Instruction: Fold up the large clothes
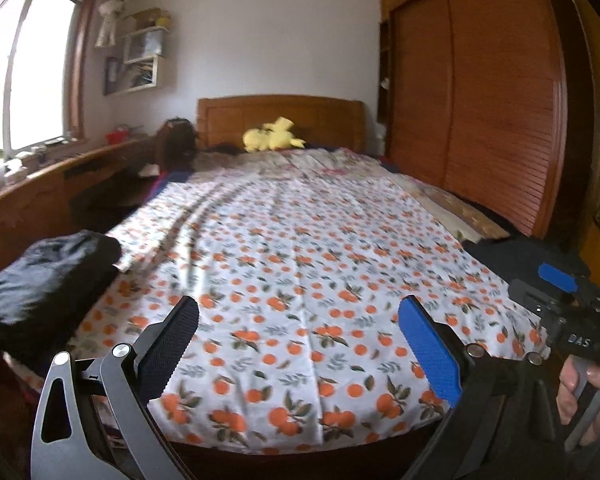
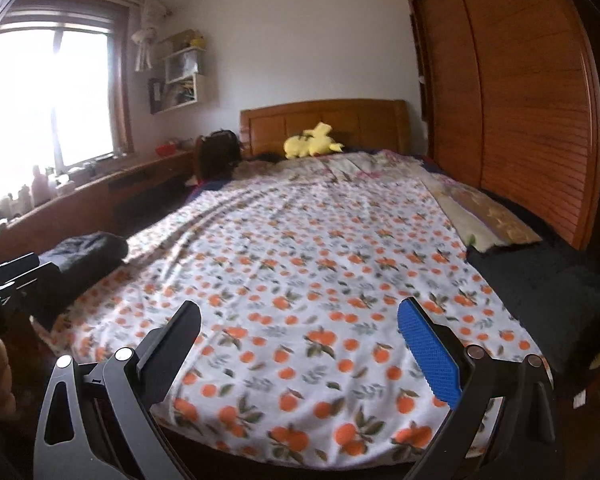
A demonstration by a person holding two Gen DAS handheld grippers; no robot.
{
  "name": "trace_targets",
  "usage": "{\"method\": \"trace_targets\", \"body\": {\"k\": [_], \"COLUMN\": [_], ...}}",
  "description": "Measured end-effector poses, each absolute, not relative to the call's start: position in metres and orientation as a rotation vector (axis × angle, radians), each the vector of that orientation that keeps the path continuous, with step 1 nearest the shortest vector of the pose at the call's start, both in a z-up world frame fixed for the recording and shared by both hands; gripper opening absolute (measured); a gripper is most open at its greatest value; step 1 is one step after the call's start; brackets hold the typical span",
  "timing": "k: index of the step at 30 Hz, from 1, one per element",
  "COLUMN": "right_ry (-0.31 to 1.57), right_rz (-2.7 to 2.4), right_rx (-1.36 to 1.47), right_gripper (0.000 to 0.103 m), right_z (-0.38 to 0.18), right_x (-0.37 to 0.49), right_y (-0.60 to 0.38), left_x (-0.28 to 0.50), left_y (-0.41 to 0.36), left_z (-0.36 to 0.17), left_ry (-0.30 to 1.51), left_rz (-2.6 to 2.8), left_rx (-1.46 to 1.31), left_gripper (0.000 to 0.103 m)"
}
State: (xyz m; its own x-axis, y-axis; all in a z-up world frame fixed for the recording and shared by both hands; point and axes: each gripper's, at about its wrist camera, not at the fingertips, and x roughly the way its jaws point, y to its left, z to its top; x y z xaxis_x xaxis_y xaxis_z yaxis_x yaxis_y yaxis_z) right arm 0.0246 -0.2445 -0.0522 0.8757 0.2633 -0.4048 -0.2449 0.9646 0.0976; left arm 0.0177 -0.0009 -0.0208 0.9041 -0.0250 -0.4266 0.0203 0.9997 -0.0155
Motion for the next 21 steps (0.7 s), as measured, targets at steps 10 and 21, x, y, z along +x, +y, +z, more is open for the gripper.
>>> {"method": "trace_targets", "body": {"k": [10,21], "right_ry": [0.357,0.349], "right_rz": [0.304,0.295], "right_rx": [0.045,0.045], "right_gripper": [0.095,0.095], "right_z": [-0.02,-0.017], "right_x": [0.005,-0.003], "right_y": [-0.221,-0.224], "left_x": [-0.01,-0.015], "left_y": [0.025,0.031], "left_z": [0.015,0.016], "left_ry": [0.367,0.368], "left_rz": [0.069,0.072], "left_rx": [-0.015,-0.008], "left_gripper": [0.1,0.1]}}
